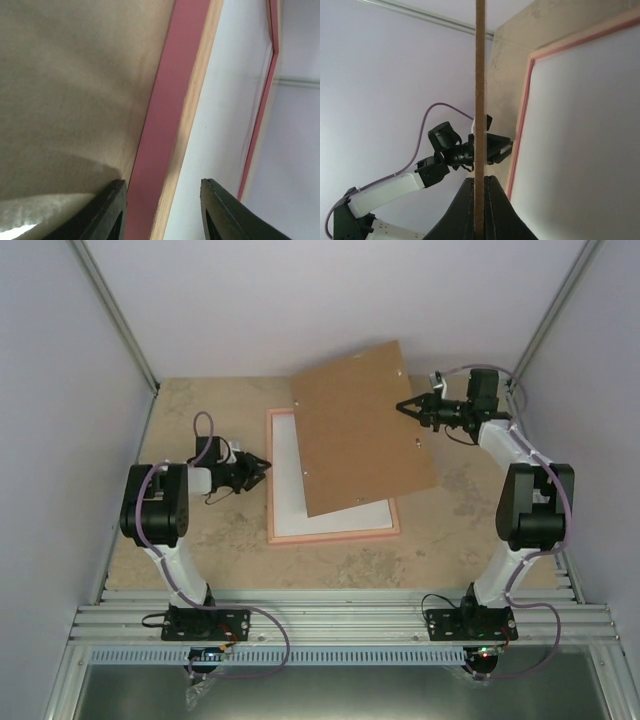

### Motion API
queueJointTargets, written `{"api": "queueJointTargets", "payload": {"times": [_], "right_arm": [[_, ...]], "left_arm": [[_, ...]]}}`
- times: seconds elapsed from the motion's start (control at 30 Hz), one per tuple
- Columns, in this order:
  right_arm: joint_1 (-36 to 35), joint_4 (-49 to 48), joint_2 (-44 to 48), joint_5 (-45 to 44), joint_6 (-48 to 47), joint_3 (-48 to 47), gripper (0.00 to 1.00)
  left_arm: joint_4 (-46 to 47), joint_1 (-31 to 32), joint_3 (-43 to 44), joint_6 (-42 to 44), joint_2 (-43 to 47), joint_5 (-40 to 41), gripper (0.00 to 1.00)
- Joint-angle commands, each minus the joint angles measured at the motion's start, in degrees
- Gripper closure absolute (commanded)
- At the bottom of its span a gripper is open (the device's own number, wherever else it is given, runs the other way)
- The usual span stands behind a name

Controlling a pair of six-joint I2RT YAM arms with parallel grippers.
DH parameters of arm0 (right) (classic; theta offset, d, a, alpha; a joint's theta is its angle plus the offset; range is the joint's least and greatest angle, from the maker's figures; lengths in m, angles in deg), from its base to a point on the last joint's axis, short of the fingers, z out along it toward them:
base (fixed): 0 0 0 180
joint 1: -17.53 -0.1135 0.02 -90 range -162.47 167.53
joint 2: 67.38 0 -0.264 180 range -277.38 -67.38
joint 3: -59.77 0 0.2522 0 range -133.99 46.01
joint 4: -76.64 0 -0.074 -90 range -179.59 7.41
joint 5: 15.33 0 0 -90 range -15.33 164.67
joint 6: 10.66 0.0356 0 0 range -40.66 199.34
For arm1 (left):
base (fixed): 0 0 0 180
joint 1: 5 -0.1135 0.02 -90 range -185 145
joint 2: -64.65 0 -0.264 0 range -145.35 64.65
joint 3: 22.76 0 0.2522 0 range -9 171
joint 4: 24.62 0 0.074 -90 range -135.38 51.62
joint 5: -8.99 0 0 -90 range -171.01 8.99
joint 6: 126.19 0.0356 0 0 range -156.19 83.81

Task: Put the photo into the frame

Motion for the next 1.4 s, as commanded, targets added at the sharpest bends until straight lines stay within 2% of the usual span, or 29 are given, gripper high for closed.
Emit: {"api": "queueJointTargets", "payload": {"times": [0.0, 0.33, 0.43, 0.73, 1.0, 1.37], "right_arm": [[-1.96, -3.96, -0.28, -1.53, 4.48, 4.08, 0.99], [-5.1, -32.93, -0.53, -4.36, 19.75, 17.44, 0.99], [-6.18, -38.12, -0.62, -6.17, 20.75, 20.68, 1.0], [-8.82, -44.73, -6.52, -8.6, 20.39, 21.21, 0.99], [-9.54, -46.34, -9.58, -10.95, 20.27, 23.92, 1.0], [-11.35, -39.11, -12.11, -12.15, 17.54, 22.7, 0.99]], "left_arm": [[0.16, -1.45, 1.58, -3.33, 1.33, 2.19, 0.54], [-9.26, -5.75, 5.59, 8.35, 2.23, 3.31, 0.45], [-9.32, -5.73, 5.26, 9.65, 2.96, 3.88, 0.45], [-11.41, -5.7, 5.95, 10.98, 2.2, 4.53, 0.45], [-12.5, -5.72, 5.79, 12.29, 1.85, 4.97, 0.44], [-13.53, -5.6, 7.07, 13.39, -0.57, 5.03, 0.46]]}}
